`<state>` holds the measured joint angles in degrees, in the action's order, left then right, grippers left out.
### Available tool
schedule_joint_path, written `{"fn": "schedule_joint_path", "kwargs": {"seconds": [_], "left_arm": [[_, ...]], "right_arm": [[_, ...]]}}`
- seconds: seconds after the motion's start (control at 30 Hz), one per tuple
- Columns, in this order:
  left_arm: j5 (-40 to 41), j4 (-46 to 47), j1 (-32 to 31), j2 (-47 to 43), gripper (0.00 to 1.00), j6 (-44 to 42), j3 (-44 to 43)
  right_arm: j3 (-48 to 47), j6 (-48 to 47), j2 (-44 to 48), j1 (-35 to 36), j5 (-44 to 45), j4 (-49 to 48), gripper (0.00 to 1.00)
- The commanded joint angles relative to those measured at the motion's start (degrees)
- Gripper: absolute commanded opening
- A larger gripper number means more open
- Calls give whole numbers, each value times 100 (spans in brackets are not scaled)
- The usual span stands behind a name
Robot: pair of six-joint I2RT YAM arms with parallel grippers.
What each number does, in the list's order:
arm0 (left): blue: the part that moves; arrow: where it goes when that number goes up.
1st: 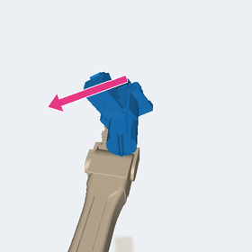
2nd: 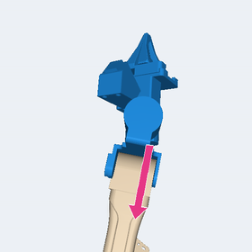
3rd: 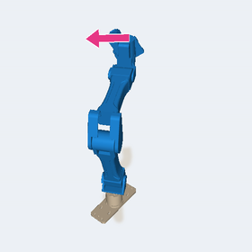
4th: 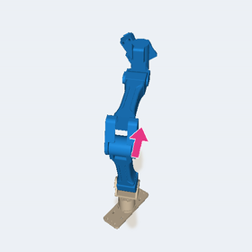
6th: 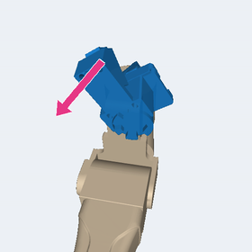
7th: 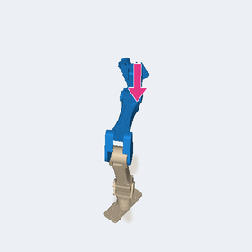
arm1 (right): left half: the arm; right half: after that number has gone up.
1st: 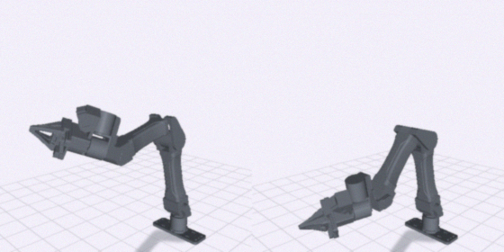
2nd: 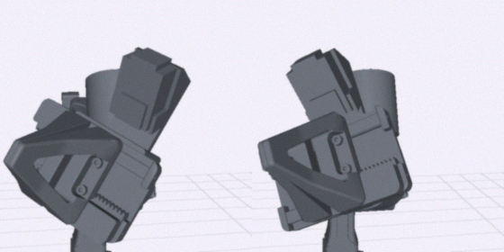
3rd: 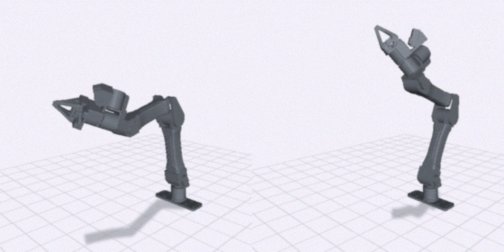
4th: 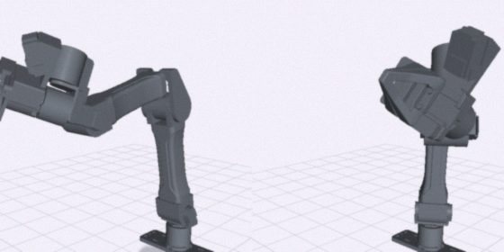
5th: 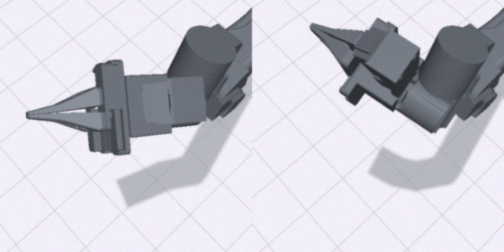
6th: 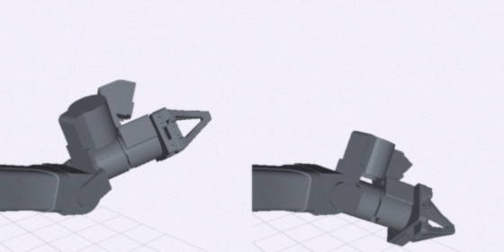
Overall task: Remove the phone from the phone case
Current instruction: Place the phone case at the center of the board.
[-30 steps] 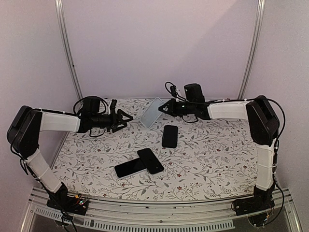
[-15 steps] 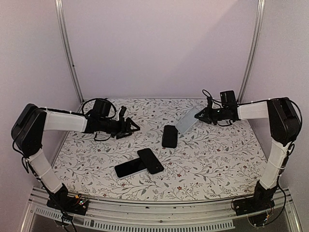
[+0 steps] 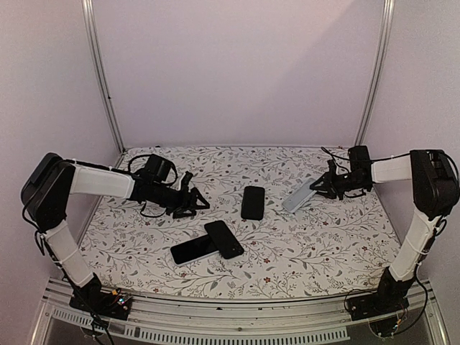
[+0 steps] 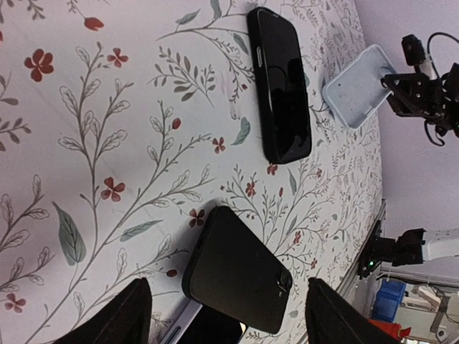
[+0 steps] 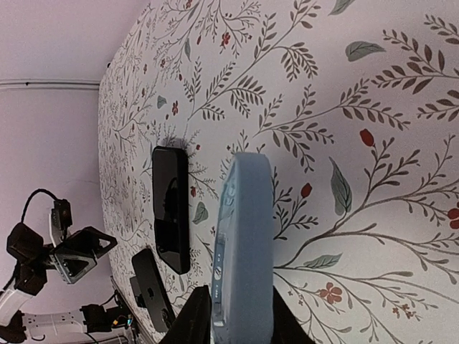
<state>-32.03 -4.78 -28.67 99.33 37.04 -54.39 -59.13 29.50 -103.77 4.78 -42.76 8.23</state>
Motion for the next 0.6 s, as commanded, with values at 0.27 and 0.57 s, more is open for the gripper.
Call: {"fn": "schedule_joint_path", "kwargs": {"seconds": [0.27,0.57], "left_arm": [[-409,104,-43,352,69,339,177],[-668,787,-34,313,66,811,698]], "right_arm": [[40,-367,234,-51,1247,441,60],[268,-221,668,-56,2116,294,95]]}}
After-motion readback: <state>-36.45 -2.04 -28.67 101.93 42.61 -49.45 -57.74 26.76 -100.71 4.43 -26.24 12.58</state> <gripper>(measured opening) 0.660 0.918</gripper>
